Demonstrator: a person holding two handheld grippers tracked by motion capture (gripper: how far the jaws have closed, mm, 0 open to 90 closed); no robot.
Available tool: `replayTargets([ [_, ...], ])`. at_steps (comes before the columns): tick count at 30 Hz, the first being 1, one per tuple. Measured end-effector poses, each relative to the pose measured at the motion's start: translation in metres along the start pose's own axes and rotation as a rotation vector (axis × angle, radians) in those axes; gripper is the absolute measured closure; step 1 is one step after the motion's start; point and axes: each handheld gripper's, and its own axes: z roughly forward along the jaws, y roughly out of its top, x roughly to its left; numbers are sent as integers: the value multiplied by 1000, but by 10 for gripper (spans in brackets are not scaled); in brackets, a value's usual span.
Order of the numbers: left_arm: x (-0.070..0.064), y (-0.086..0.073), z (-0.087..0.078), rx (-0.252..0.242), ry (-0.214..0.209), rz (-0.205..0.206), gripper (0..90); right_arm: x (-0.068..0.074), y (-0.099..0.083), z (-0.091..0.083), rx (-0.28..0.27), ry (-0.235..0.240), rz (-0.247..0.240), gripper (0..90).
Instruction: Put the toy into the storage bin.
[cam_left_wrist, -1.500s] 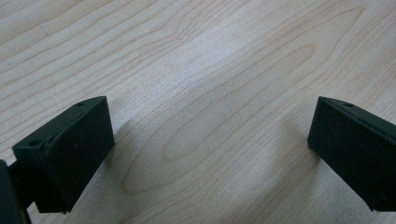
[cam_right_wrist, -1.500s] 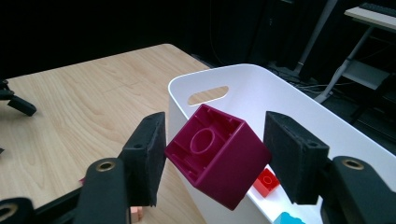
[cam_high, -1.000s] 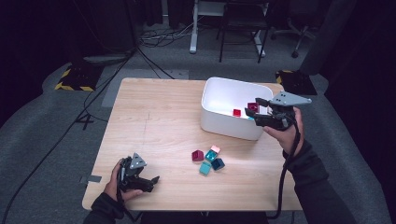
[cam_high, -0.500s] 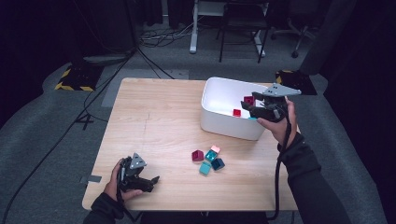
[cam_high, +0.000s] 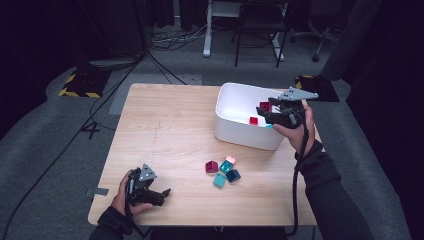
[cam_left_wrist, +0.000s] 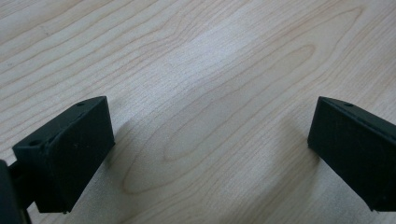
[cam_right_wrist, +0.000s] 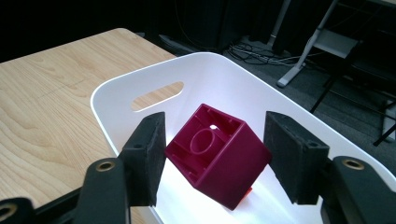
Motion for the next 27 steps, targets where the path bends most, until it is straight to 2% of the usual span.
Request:
replayTargets([
  [6, 0, 0, 0, 0, 0, 0, 6, -2, -2, 3, 29, 4, 16, 403],
  [9, 0, 0, 0, 0, 0, 0, 6, -2, -5, 4, 34, 21, 19, 395],
  [10, 0, 0, 0, 0, 0, 0, 6, -2, -5, 3, 34, 19, 8, 393],
  [12, 0, 0, 0, 0, 0, 0, 6, -1, -6, 2, 21, 11, 3, 393],
  [15, 0, 0, 0, 0, 0, 0, 6, 0, -6, -1, 4, 24, -5, 393],
  [16, 0, 0, 0, 0, 1, 1, 6, 2, -7, -2, 6, 28, 7, 393],
  [27, 0, 0, 0, 0, 0, 0, 6, 15, -8, -17, -37, 88, -24, 393],
])
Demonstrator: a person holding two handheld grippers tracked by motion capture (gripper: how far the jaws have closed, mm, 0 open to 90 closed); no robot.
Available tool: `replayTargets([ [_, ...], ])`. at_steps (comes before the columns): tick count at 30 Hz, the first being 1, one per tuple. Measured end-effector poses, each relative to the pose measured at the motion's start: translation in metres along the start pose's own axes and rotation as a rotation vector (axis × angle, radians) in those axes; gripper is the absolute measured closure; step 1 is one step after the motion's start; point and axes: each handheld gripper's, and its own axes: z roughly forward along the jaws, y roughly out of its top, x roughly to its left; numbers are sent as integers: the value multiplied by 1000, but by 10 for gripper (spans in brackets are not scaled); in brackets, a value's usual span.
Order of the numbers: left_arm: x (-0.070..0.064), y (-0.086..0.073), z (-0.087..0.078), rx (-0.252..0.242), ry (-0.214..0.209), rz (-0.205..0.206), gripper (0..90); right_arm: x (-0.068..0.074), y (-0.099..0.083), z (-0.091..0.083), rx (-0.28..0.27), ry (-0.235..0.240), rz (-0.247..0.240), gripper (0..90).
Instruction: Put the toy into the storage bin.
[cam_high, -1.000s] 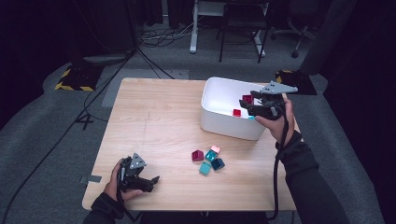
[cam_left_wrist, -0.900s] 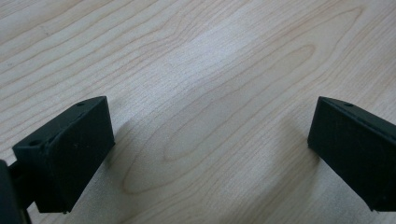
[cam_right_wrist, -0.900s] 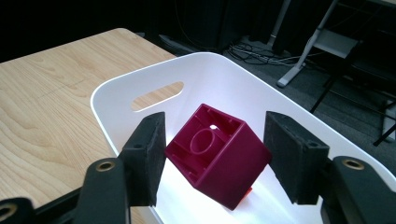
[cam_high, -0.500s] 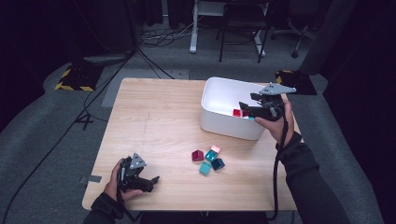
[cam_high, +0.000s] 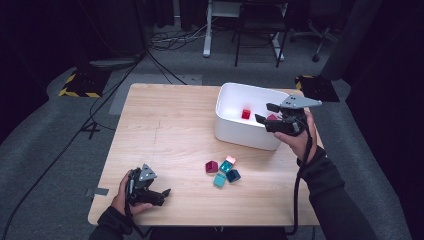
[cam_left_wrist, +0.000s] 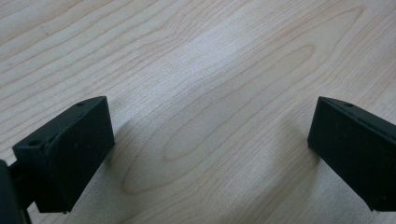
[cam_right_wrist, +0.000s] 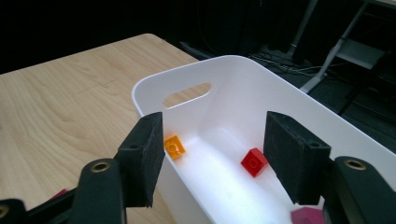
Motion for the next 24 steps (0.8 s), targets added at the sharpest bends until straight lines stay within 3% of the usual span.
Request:
replayTargets([
  [12, 0, 0, 0, 0, 0, 0, 6, 34, -7, -19, -28, 88, -76, 393],
  [24, 0, 0, 0, 0, 0, 0, 6, 59, -43, -15, 23, 164, -111, 390],
])
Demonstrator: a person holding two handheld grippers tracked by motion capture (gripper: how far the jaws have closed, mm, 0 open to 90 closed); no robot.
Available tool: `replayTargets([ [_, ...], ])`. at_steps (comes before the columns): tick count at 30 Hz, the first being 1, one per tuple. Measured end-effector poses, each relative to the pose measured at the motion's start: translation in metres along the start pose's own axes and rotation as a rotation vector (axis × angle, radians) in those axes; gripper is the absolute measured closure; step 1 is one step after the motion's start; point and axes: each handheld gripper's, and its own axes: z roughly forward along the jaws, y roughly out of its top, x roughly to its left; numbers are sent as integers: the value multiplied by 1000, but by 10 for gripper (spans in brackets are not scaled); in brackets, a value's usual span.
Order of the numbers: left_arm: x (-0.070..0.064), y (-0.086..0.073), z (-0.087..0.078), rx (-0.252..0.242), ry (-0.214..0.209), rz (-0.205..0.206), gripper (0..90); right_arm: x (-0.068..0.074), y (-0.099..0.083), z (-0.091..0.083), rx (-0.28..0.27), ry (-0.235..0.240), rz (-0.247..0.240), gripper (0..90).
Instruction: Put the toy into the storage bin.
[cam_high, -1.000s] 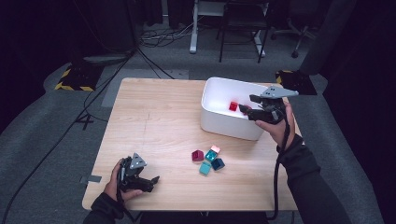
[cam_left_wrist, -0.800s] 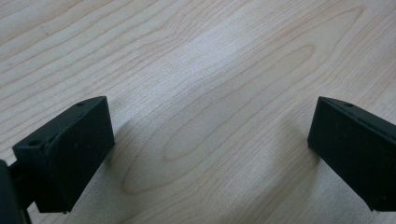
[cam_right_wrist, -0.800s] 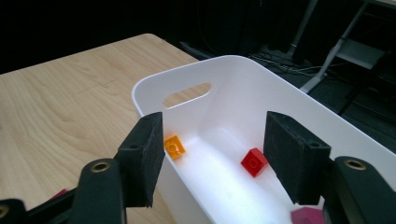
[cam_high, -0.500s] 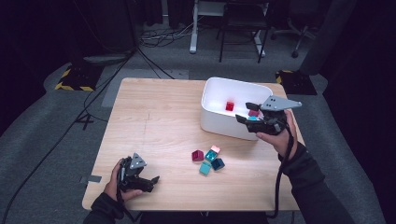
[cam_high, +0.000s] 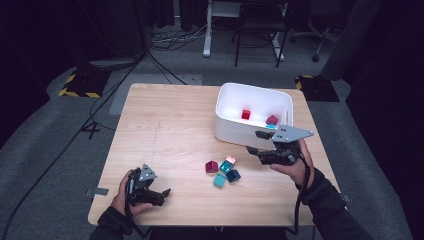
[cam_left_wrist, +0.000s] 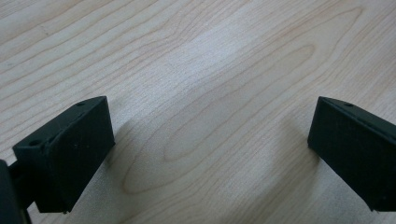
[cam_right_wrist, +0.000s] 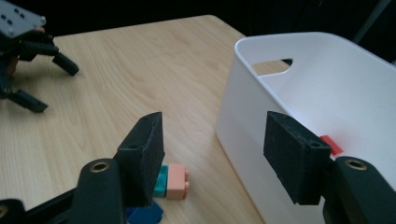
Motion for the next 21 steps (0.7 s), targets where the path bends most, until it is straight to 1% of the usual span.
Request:
replayTargets([
  [2, 0, 0, 0, 0, 0, 1, 6, 3, -7, 4, 13, 10, -7, 389],
  [5, 0, 0, 0, 0, 0, 0, 6, 10, -17, 10, 36, 22, -2, 389],
  [8, 0, 0, 0, 0, 0, 0, 6, 15, -28, 17, 51, 47, -5, 385],
  [10, 0, 0, 0, 0, 1, 1, 6, 18, -35, 22, 65, 80, -16, 378],
  [11, 0, 0, 0, 0, 0, 1, 6, 20, -39, 25, 81, 98, -22, 373],
  [14, 0, 0, 0, 1, 0, 1, 6, 27, -49, 33, 110, 138, -42, 361],
  [16, 0, 0, 0, 0, 0, 0, 6, 31, -55, 37, 119, 167, -50, 352],
  [21, 0, 0, 0, 1, 0, 1, 6, 35, -71, 49, 147, 213, -51, 349],
])
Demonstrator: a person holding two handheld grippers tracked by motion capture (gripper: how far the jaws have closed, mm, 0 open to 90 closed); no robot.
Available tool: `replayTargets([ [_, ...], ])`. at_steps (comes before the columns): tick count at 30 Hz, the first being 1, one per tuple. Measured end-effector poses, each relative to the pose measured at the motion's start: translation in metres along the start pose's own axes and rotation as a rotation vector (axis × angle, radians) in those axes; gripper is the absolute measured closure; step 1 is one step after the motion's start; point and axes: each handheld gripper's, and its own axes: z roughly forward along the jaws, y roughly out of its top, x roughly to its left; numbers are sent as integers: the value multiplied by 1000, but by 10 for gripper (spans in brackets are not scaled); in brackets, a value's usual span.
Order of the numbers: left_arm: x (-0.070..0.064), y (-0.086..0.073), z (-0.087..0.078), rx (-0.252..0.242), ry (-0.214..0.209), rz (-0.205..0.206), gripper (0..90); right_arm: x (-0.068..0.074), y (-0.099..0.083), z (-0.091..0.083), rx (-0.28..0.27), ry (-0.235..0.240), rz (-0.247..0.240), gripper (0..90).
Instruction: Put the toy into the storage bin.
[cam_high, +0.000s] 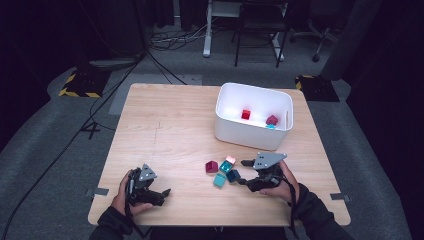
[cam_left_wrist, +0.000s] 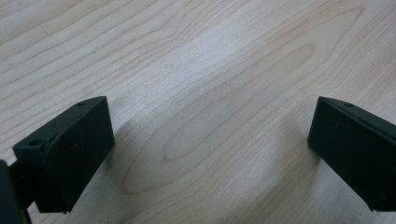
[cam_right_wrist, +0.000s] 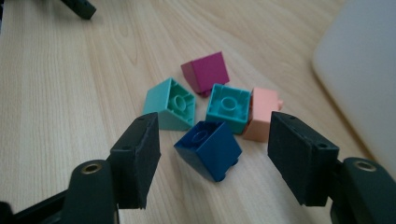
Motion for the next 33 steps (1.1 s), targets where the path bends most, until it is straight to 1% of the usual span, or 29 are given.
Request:
replayTargets([
  [1, 0, 0, 0, 0, 0, 0, 6, -1, -2, 3, 11, 6, 3, 343],
  [2, 0, 0, 0, 0, 1, 0, 6, -1, -5, 6, 10, 16, 12, 340],
  [3, 0, 0, 0, 0, 0, -1, 6, -2, -7, 8, 18, 19, 11, 339],
  [4, 0, 0, 0, 0, 0, 0, 6, -3, -9, 11, 17, 33, 18, 335],
  [5, 0, 0, 0, 0, 0, -1, 6, -4, -11, 14, 19, 38, 18, 334],
  [6, 0, 0, 0, 0, 0, -1, 6, -4, -12, 16, 22, 37, 12, 333],
  [9, 0, 0, 0, 0, 0, -1, 6, -6, -17, 25, 41, 26, 22, 328],
  [11, 0, 0, 0, 0, 0, 0, 6, -8, -20, 30, 41, 22, 19, 328],
  [12, 0, 0, 0, 0, 0, 0, 6, -10, -21, 33, 50, 27, 32, 328],
  [14, 0, 0, 0, 0, 0, 0, 6, -11, -22, 37, 67, 10, 21, 325],
  [16, 0, 0, 0, 0, 0, 0, 6, -12, -23, 40, 62, 22, 35, 324],
  [17, 0, 0, 0, 0, 0, 0, 6, -12, -23, 41, 62, 28, 53, 324],
  [18, 0, 0, 0, 0, 0, 0, 6, -12, -23, 43, 44, 35, 55, 321],
  [19, 0, 0, 0, 0, 0, 0, 6, -12, -22, 44, 44, 37, 61, 322],
  [21, 0, 0, 0, 0, 0, 0, 6, -12, -22, 44, 50, 33, 53, 325],
  [22, 0, 0, 0, 0, 0, 0, 6, -12, -22, 45, 41, 36, 43, 342],
  [23, 0, 0, 0, 0, 0, 0, 6, -11, -22, 45, 38, 36, 49, 376],
  [24, 0, 0, 0, 0, 0, 0, 6, -11, -22, 44, 44, 34, 45, 401],
  [25, 0, 0, 0, 0, 0, 0, 6, -9, -22, 44, 36, 39, 55, 401],
  [27, 0, 0, 0, 0, 1, 0, 6, -9, -22, 44, 38, 36, 49, 403],
  [28, 0, 0, 0, 0, 0, 1, 6, -10, -22, 44, 38, 33, 35, 403],
  [30, 0, 0, 0, 0, 5, 3, 7, -9, -23, 43, 41, 27, 45, 404],
  [31, 0, 0, 0, 0, 5, 3, 7, -9, -23, 43, 38, 26, 41, 407],
  [32, 0, 0, 0, 0, 6, 3, 7, -8, -23, 43, 31, 31, 60, 407],
  [33, 0, 0, 0, 0, 5, 3, 6, -9, -24, 42, 33, 23, 45, 408],
])
